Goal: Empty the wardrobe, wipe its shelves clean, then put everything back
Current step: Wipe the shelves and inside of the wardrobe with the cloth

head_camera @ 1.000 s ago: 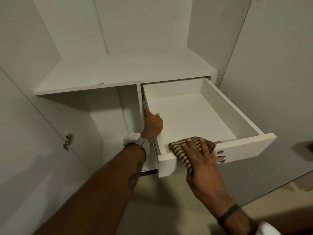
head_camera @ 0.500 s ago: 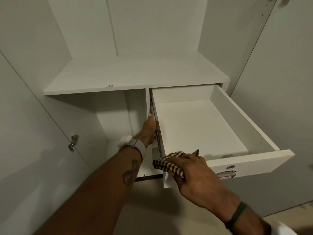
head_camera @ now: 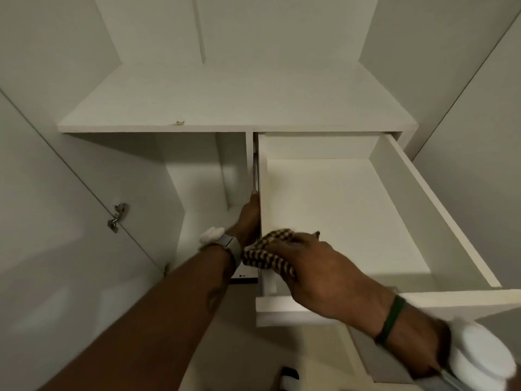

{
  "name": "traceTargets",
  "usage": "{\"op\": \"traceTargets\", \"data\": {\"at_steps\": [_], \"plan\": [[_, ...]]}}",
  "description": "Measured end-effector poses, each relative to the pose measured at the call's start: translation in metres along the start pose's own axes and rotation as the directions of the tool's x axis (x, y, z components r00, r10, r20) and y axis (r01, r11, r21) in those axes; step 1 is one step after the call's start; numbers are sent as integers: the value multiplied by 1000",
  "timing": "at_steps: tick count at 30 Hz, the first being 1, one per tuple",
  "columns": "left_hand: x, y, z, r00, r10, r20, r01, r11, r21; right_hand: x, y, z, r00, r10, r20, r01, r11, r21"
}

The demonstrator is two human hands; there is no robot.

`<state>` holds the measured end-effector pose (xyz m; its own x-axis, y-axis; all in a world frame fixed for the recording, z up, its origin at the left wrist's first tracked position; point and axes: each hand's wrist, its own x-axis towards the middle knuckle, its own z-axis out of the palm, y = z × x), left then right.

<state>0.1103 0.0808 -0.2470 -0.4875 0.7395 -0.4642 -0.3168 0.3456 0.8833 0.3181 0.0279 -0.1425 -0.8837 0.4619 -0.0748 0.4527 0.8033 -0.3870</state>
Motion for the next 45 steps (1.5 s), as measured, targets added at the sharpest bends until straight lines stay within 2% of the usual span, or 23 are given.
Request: {"op": "traceTargets", "data": {"at_steps": [2, 4, 8, 14, 18, 21, 25, 29, 35, 38, 40, 42, 45], "plan": [[-2, -7, -9, 1000, 12, 11, -13, 997, 79, 26, 17, -3, 1000, 7, -17, -7, 1000, 7], [-2, -19, -13, 1000, -13, 28, 12, 999, 42, 58, 32, -9, 1000, -2, -3, 1, 1000, -22], [-2, -21, -5, 998, 7, -67, -3, 998, 58, 124, 54, -36, 997, -71, 32, 71, 997, -8], [-8, -14, -2, 997, 10, -82, 4, 985, 172, 219, 92, -60, 1000, 20, 2, -20, 999, 35], [-14, -8, 3, 990, -59, -129, 75, 989, 127, 261, 113, -52, 999, 27, -46, -26, 1000, 16], [-14, -7, 4, 988, -62, -145, 82, 988, 134, 255, 113, -40, 997, 42, -60, -45, 998, -48], [-16, -10, 3, 981, -77, -178, 98, 989, 113, 220, 103, -23, 993, -17, -119, 18, 1000, 8], [-13, -12, 0, 989, -3, -146, 32, 979, 200, 210, 102, -12, 988, -88, -124, 89, 996, -1], [-15, -8, 5, 997, 1, -83, 18, 973, 230, 267, 117, -24, 990, 19, -139, -8, 997, 77], [-14, -8, 0, 993, -20, -118, 47, 971, 234, 270, 120, -18, 987, 38, -157, -15, 990, 142], [-6, -11, -5, 990, 54, -127, -16, 959, 282, 268, 124, -18, 990, 32, -140, -6, 983, 181], [1, -11, -10, 971, 197, -136, -132, 915, 380, 273, 128, -20, 986, 28, -167, 5, 981, 194], [4, -8, -20, 964, 248, -100, -192, 903, 385, 280, 124, -26, 967, 49, -249, 4, 978, 208]]}}
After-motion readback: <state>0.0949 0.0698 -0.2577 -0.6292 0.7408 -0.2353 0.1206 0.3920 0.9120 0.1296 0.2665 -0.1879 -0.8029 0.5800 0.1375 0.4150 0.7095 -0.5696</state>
